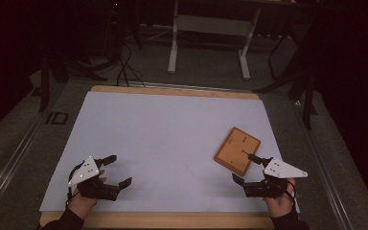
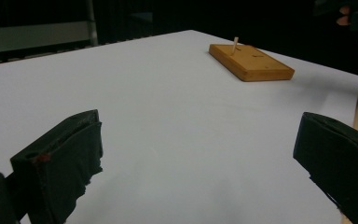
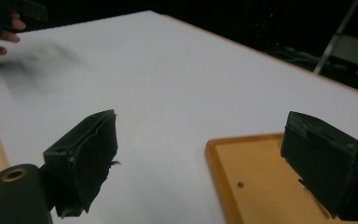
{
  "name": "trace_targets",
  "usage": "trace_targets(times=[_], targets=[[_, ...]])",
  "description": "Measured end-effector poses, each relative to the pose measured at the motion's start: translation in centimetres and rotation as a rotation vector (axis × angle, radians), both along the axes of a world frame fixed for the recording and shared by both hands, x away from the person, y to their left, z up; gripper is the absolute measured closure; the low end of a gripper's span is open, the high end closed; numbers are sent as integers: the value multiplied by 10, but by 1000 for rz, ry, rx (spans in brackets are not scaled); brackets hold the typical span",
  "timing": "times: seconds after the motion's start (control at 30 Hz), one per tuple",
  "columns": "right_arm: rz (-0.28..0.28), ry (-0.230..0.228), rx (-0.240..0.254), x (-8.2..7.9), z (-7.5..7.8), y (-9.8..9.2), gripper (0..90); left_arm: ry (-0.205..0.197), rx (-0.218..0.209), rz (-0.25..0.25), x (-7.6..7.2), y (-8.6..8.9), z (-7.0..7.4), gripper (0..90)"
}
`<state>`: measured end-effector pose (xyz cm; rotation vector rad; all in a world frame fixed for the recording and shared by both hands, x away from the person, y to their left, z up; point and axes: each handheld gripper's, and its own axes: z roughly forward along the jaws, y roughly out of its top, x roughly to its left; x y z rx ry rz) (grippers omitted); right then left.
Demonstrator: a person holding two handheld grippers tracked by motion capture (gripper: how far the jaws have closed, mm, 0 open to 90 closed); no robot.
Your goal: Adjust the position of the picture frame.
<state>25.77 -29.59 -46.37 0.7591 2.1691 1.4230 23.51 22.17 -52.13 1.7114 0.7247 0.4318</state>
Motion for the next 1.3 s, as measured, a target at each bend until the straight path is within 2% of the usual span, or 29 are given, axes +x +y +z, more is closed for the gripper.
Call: trace_targets(times=[0.07,0.13,0.17,0.33,0.47,0.5,0.57,0.6,0.63,0.67,0.7,0.73,1.03,1.07,1.13,1.3], targets=[[13,-1,-14,4,4,2,104,0,-2,-1,0,0,0,15],[2,-16,-26,7,8,5,99,2,-1,-2,0,0,0,15],[-21,-22,-28,12,11,8,94,3,-4,-2,0,0,0,15],[-5,-24,-35,22,17,11,95,3,-3,-4,-1,0,0,15],[1,-27,-10,41,23,9,95,4,-5,-7,-1,-1,0,15],[1,-27,-10,41,23,9,95,4,-5,-7,-1,-1,0,15],[-11,-42,-13,54,25,7,96,4,-3,-7,-1,-1,0,15],[-11,-42,-13,54,25,7,96,5,-5,-7,-1,-1,0,15],[-18,-39,-22,63,25,6,97,5,-6,-7,-1,-1,0,15],[-18,-39,-22,63,25,6,97,5,-5,-8,-1,-1,0,15],[-25,-38,-16,71,24,5,100,5,-5,-9,-1,-1,0,15],[-25,-38,-16,71,24,5,100,7,-4,-9,-1,-1,0,15],[-47,26,-11,107,11,3,134,10,-3,-13,0,-1,-1,15],[-47,26,-11,107,11,3,134,10,-3,-13,0,-1,-1,15],[-50,50,-7,117,4,3,142,11,-3,-13,0,-1,-1,15],[-57,97,-3,128,-12,3,142,14,-3,-12,0,-1,-2,15]])
